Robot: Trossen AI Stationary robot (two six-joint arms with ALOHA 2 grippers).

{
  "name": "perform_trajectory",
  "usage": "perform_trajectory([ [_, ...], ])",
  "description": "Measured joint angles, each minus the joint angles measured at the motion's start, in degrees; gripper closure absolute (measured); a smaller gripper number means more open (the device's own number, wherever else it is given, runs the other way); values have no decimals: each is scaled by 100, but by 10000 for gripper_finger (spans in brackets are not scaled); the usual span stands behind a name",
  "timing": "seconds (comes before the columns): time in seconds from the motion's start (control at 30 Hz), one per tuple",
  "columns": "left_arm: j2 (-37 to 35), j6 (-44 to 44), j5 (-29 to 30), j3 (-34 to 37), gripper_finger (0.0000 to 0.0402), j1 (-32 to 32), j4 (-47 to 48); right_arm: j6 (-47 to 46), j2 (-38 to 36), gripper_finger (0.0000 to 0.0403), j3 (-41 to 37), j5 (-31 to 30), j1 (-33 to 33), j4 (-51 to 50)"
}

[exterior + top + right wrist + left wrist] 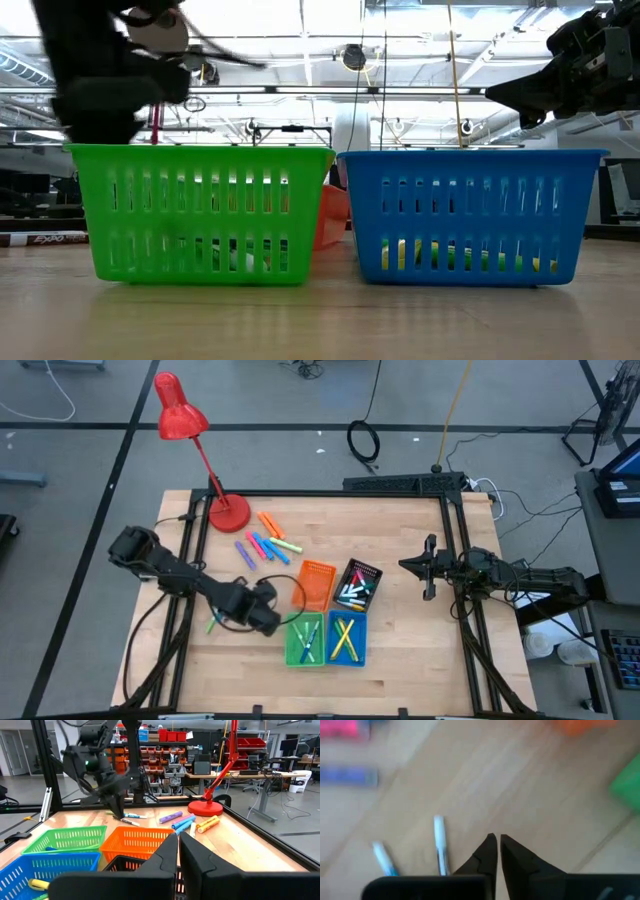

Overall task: Pick & Place Markers
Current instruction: Put the brown marker pen into the green basket

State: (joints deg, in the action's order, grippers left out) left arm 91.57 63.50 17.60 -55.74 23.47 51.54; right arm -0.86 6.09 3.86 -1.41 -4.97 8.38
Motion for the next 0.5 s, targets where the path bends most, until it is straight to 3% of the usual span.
perform_trajectory([
  [0.17, 7, 874, -719, 341, 328, 184, 192, 1, 0, 394, 0, 0, 0, 10],
  [0.5, 9, 888, -859, 862, 226, 231, 236, 0, 0, 394, 2, 0, -2, 2],
])
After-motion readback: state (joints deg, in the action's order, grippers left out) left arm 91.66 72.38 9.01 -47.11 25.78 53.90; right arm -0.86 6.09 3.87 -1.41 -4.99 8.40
